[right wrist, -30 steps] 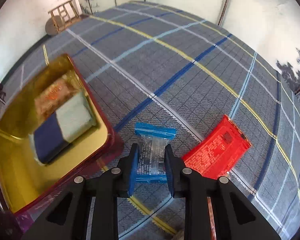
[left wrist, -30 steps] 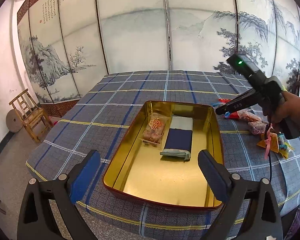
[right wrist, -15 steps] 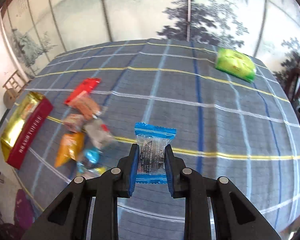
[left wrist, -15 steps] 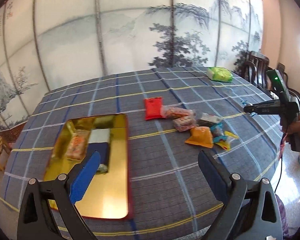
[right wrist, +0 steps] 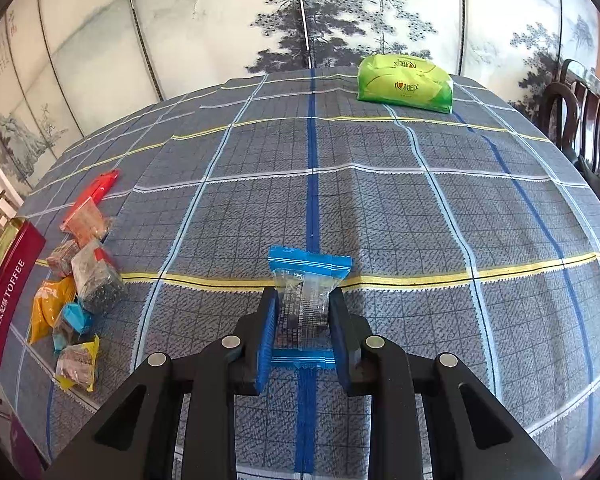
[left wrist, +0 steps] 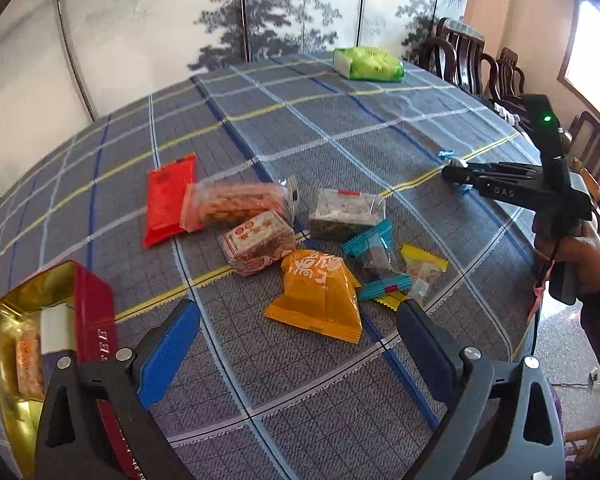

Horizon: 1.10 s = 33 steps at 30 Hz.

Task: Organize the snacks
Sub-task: 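Grasp the orange snack bag with the left gripper while the right gripper holds the candy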

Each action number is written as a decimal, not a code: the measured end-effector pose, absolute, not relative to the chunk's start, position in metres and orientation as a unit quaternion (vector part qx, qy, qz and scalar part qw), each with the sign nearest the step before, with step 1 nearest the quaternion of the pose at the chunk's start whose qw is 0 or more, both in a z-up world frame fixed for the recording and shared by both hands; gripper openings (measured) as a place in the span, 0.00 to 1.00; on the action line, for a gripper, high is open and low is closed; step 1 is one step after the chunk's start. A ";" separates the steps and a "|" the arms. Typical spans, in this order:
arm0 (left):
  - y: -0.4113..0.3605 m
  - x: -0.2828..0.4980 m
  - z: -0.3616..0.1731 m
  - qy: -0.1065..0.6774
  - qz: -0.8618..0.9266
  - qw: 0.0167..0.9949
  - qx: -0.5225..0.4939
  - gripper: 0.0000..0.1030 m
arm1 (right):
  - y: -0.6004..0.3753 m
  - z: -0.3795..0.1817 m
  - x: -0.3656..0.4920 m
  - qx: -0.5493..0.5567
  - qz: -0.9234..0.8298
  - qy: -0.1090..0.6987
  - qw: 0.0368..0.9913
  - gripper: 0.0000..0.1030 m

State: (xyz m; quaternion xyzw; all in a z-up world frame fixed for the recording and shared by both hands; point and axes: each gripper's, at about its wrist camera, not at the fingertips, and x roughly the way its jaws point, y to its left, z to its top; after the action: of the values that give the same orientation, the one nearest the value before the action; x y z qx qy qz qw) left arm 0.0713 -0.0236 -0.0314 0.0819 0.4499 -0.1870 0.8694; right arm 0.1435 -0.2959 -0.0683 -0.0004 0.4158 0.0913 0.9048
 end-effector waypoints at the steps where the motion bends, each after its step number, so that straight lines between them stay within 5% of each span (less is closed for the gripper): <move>1: -0.025 0.076 -0.036 0.455 -0.186 0.867 0.083 0.94 | -0.294 -0.071 0.145 0.002 0.093 0.414 0.906 0.26; 11: -0.032 0.103 -0.059 0.482 -0.201 0.849 0.081 0.83 | -0.293 -0.074 0.148 0.015 0.110 0.404 0.908 0.27; 13: -0.032 0.105 -0.064 0.490 -0.216 0.842 0.063 0.56 | -0.293 -0.075 0.148 0.017 0.111 0.403 0.908 0.27; 33: -0.002 0.008 0.012 0.391 -0.128 0.911 0.031 0.54 | -0.288 -0.074 0.147 0.000 0.095 0.400 0.911 0.27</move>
State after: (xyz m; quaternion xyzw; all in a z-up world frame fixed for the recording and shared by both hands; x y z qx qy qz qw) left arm 0.0075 -0.0024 0.0117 0.0309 0.3914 -0.1283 0.9107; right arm 0.1468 -0.2882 -0.0742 0.0003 0.4002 0.0952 0.9115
